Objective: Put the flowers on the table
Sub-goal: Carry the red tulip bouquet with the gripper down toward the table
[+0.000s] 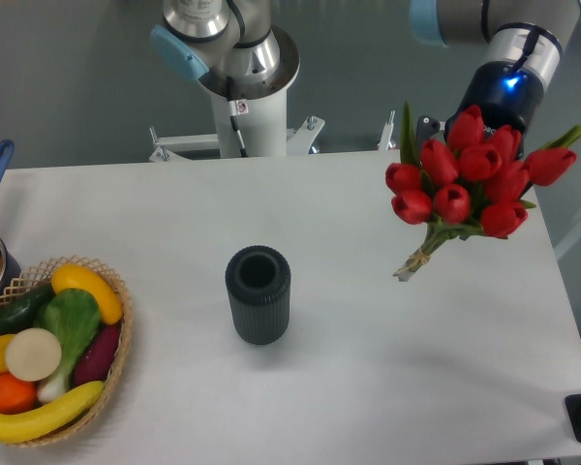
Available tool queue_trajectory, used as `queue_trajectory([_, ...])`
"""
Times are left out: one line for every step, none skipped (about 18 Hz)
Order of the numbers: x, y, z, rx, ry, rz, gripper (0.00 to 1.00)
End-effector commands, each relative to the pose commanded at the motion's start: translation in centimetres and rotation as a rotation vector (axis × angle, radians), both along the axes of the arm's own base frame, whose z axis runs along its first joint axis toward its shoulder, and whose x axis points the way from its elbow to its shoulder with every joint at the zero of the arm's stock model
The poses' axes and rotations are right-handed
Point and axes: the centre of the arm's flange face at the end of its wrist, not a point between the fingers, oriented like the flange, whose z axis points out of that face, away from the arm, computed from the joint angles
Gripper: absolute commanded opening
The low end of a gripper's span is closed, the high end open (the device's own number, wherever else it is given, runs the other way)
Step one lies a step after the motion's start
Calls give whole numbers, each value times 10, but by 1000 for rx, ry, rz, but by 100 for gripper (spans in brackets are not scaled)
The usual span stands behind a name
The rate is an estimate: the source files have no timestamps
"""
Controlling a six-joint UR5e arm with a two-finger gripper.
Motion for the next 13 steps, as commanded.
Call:
queue_trajectory([2, -1, -1, -28, 12, 15, 52])
queue_trajectory([3, -1, -3, -42, 14, 22, 52])
queue_trajectory([2, 0, 2, -40, 17, 23, 52])
queue_trajectory([2, 1, 4, -41, 18, 23, 52])
queue_trajectory([3, 0, 3, -44, 17, 24, 52])
queue_trajectory([3, 0, 4, -45, 18, 25, 52])
queue_trajectory([4, 0, 5, -47, 20, 27, 52])
queue_trajectory([7, -2, 9, -68, 33, 42, 52])
queue_trajectory([10, -5, 10, -110, 50, 69, 52])
queue_trajectory([10, -6, 8, -196, 79, 118, 52])
queue_trajectory([11, -4, 7, -217, 89, 123, 52])
queue_trajectory([10, -5, 6, -241, 104, 134, 52])
queue_trajectory([10, -3, 7, -265, 118, 143, 52])
